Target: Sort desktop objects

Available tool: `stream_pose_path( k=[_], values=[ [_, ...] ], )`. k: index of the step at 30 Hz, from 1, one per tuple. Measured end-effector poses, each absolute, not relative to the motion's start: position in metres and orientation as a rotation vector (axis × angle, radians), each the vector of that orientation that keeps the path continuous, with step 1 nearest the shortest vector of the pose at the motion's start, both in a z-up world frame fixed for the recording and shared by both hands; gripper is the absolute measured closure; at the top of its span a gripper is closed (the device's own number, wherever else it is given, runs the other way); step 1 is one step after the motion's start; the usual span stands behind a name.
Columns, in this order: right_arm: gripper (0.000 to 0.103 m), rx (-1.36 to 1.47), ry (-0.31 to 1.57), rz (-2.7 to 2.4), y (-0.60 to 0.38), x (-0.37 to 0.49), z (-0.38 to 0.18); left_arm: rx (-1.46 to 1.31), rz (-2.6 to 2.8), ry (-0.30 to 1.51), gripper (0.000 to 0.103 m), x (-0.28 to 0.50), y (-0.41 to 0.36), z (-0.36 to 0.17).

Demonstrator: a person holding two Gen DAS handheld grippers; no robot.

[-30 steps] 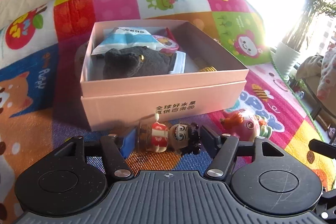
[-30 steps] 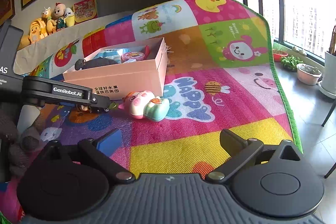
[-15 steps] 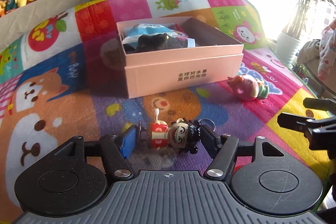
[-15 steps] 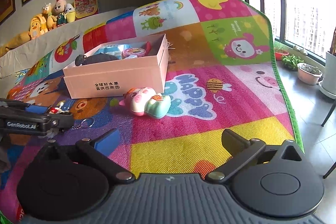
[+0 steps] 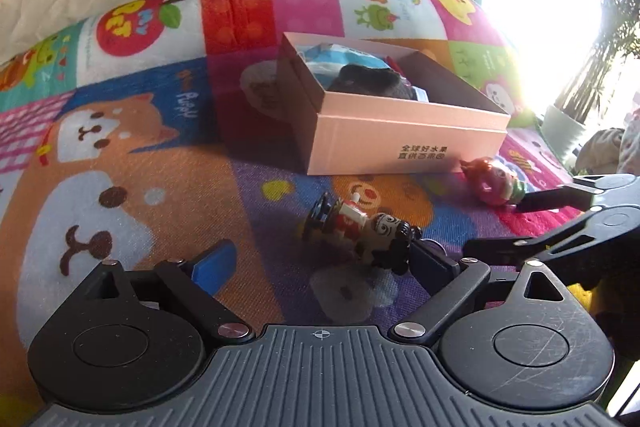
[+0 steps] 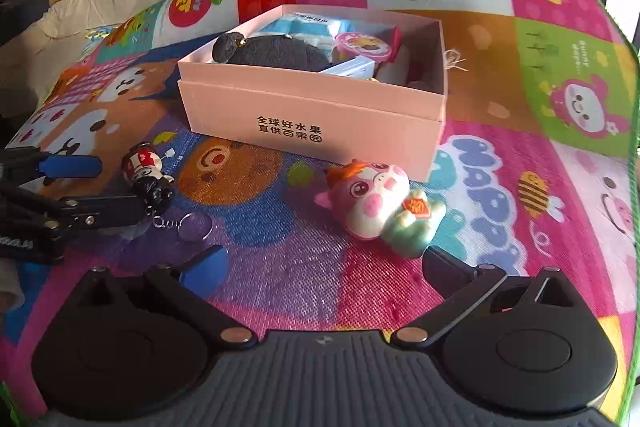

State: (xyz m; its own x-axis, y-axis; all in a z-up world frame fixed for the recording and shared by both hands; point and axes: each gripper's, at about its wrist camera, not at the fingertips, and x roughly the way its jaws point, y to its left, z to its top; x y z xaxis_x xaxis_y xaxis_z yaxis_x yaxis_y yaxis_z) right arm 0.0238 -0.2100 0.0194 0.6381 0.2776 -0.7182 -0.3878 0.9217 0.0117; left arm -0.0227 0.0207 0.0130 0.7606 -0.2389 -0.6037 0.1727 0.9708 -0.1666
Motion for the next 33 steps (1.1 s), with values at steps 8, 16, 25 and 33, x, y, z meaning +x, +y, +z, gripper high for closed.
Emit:
stream_pose_path(
  k=[8, 16, 25, 33],
  values=[
    [0.000, -0.137, 0.707, 0.406, -0.194, 0.060, 0.009, -0.106, -0.234, 0.666, 0.003, -0.024, 0.019, 0.012],
    [0.000, -0.138, 0.681, 0.399, -0.196, 0.059, 0.009, -0.036, -0.292, 0.666, 0.001, -0.026, 0.003, 0.013],
    [0.000, -0.141, 0.679, 0.398, -0.194, 0.058, 0.008, -0.017, -0.274, 0.686, 0.000, -0.024, 0.001, 0.011],
    [0.000, -0.140, 0.679, 0.398, -0.194, 0.058, 0.008, -0.021, -0.280, 0.685, 0.000, -0.024, 0.002, 0.011]
  ],
)
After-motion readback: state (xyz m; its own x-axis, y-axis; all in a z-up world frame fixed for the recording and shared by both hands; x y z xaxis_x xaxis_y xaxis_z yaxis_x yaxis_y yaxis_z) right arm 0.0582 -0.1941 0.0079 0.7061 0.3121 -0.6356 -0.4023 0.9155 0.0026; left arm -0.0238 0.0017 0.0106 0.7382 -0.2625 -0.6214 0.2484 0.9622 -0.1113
